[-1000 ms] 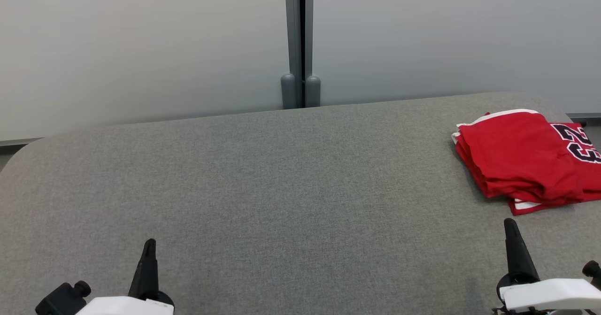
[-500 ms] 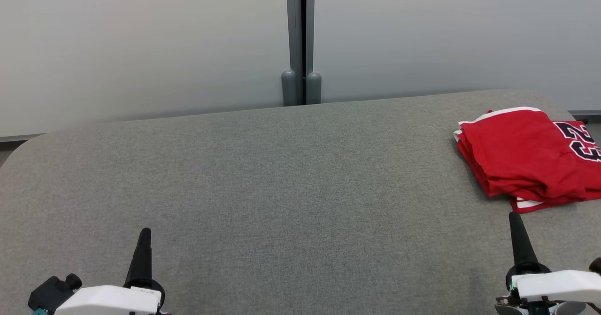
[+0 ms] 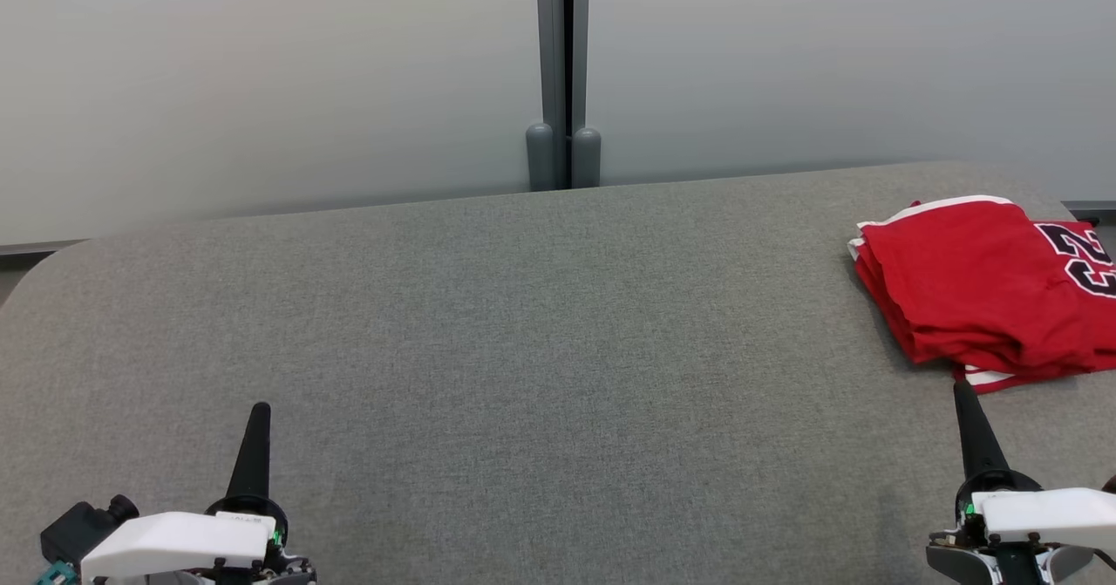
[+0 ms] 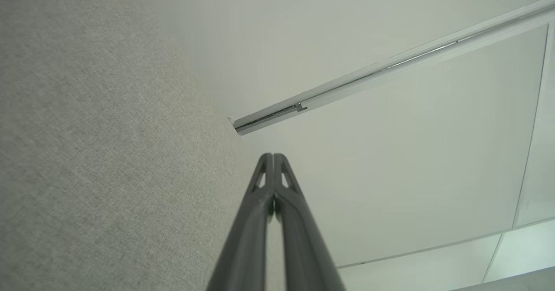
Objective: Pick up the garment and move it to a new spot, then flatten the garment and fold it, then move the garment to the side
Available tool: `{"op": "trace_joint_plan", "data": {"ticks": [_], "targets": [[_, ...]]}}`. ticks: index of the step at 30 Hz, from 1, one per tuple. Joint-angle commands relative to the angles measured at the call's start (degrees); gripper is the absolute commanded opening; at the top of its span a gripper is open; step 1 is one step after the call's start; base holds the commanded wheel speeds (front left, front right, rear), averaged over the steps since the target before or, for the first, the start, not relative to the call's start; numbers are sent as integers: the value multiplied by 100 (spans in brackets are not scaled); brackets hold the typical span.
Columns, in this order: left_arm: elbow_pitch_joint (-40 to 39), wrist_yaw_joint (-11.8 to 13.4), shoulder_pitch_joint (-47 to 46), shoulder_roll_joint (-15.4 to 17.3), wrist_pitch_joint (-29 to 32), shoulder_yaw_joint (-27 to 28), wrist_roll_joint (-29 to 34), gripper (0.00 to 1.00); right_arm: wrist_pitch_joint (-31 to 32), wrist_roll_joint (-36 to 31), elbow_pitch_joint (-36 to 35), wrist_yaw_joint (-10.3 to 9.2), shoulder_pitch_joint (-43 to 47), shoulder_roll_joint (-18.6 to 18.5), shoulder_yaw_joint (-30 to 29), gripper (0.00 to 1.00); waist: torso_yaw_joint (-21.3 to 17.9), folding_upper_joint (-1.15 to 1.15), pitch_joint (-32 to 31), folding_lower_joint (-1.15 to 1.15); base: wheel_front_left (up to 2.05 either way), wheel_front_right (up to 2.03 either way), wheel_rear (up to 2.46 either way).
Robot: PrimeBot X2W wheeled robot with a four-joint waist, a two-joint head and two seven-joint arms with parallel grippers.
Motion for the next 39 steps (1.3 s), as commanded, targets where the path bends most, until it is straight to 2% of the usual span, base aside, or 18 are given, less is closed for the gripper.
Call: {"op": "trace_joint_plan", "data": {"ticks": [1,39], "targets": [[-16,-46,-140,37,31,49,-128,0,51,135,-9,1,-106,-17,-28,0,3,0,5,0,0,0,0],[194,-337,-549,2,502,395,-1716,0,522,1729,95,0,-387,76,-366,0,64,0,155,0,0,0,0]]}}
